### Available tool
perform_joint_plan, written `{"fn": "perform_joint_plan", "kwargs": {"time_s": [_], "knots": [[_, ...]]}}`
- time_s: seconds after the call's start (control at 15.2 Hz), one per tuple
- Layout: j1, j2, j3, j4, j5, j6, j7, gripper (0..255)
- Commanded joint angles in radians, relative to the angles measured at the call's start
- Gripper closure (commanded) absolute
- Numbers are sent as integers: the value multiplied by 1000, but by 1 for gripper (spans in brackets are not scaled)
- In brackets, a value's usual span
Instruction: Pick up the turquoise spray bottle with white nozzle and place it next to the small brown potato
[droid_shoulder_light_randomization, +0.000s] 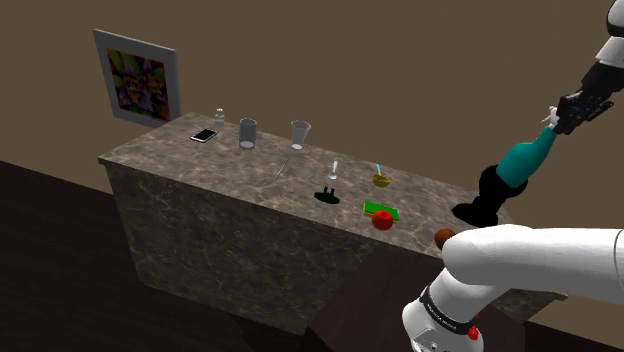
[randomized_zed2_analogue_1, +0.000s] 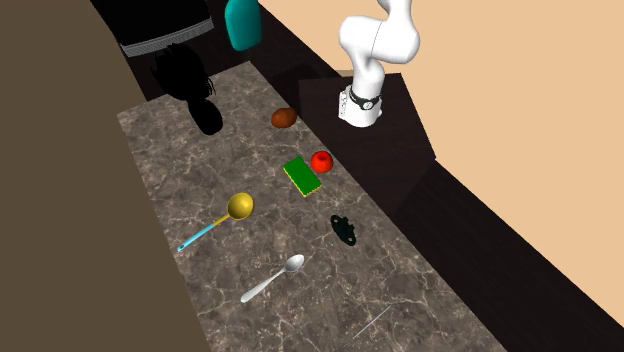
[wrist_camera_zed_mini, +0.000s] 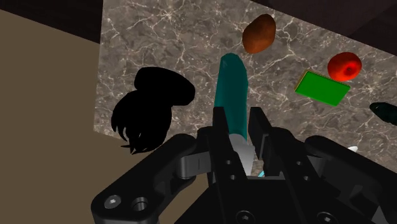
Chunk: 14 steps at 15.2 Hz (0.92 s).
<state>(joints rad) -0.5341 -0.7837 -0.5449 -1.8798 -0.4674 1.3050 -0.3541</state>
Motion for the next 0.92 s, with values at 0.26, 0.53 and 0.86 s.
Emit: {"fn": "perform_joint_plan", "kwargs": {"time_s": [0.26,0.53,0.86], "knots": [[-16,-52,-9,-111,-20,60,17,255],[-26,-82,-18,-183,-33,101,28,255],[-37,-116,-32,-267,-51,152,42,255]]}}
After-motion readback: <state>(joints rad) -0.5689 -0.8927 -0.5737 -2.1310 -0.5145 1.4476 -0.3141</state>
